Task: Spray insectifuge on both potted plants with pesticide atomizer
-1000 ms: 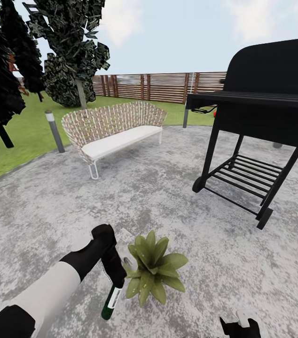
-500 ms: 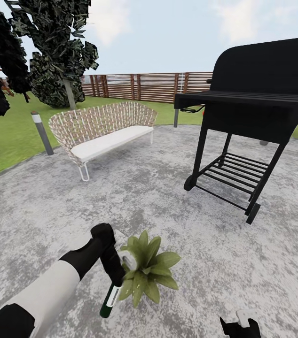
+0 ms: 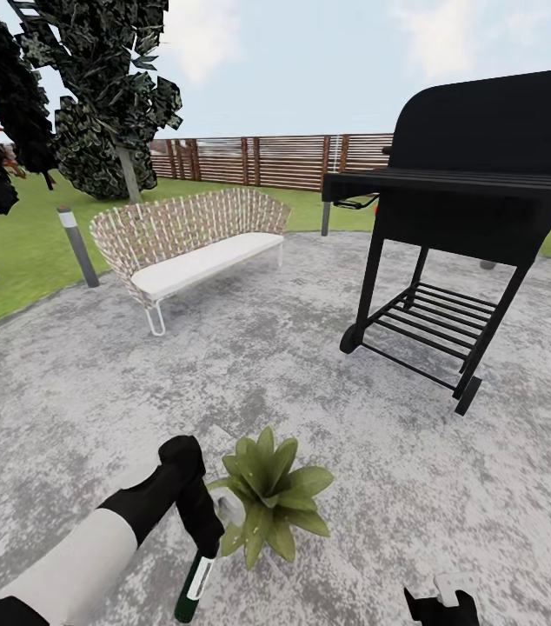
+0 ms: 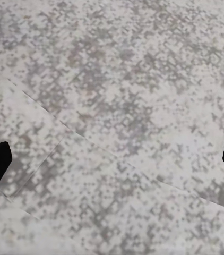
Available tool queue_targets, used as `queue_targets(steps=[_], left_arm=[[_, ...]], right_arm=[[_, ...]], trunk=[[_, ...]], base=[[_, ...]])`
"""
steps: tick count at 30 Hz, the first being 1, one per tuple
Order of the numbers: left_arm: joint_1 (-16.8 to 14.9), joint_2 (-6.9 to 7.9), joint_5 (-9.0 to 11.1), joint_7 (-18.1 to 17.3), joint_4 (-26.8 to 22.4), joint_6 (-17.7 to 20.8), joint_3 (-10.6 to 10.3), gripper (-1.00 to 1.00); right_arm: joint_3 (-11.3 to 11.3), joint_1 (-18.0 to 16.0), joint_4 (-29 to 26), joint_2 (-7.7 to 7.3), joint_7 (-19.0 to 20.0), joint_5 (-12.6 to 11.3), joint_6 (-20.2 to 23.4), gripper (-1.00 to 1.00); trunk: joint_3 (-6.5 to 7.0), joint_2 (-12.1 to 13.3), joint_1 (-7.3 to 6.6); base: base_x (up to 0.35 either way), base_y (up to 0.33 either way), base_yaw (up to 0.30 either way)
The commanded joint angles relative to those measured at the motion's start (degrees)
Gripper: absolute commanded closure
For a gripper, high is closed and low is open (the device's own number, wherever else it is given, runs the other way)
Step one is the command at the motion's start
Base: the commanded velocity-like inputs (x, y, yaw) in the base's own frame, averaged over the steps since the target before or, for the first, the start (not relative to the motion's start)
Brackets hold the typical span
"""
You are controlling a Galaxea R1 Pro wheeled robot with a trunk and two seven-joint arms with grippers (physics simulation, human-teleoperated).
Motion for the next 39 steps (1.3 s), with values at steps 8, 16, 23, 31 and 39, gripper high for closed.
queue_targets(steps=[8,16,23,31,39], left_arm=[[2.54,1.59,-0.60,1.91,0.77,-0.01,0.03,1.00],[2.94,0.98,-0.51,3.50,0.44,0.14,0.22,1.00],[2.93,0.85,-0.51,4.37,0.05,0.40,0.11,1.00],[2.86,0.82,-0.53,4.48,-0.09,0.67,0.05,1.00],[2.86,1.21,-0.55,7.25,0.51,0.82,1.09,1.00]], right_arm=[[-0.58,-0.04,-0.03,0.01,0.42,0.20,-0.19,-1.00],[-0.52,-0.04,0.01,0.01,0.42,0.20,-0.19,-1.00],[-0.49,-0.04,0.01,0.01,0.42,0.20,-0.19,-1.00],[-0.49,-0.04,0.01,0.01,0.42,0.20,-0.19,-1.00],[-0.52,-0.04,0.01,0.01,0.42,0.20,-0.19,-1.00]], trunk=[[-0.05,-0.02,-0.01],[-0.05,-0.02,-0.01],[-0.05,-0.02,-0.01],[-0.05,-0.02,-0.01],[-0.05,-0.02,-0.01]], base=[[0.000,0.000,-0.023],[0.000,-0.010,-0.146],[-0.054,-0.245,-0.002],[-0.094,-0.087,0.040],[-0.002,-0.002,0.140]])
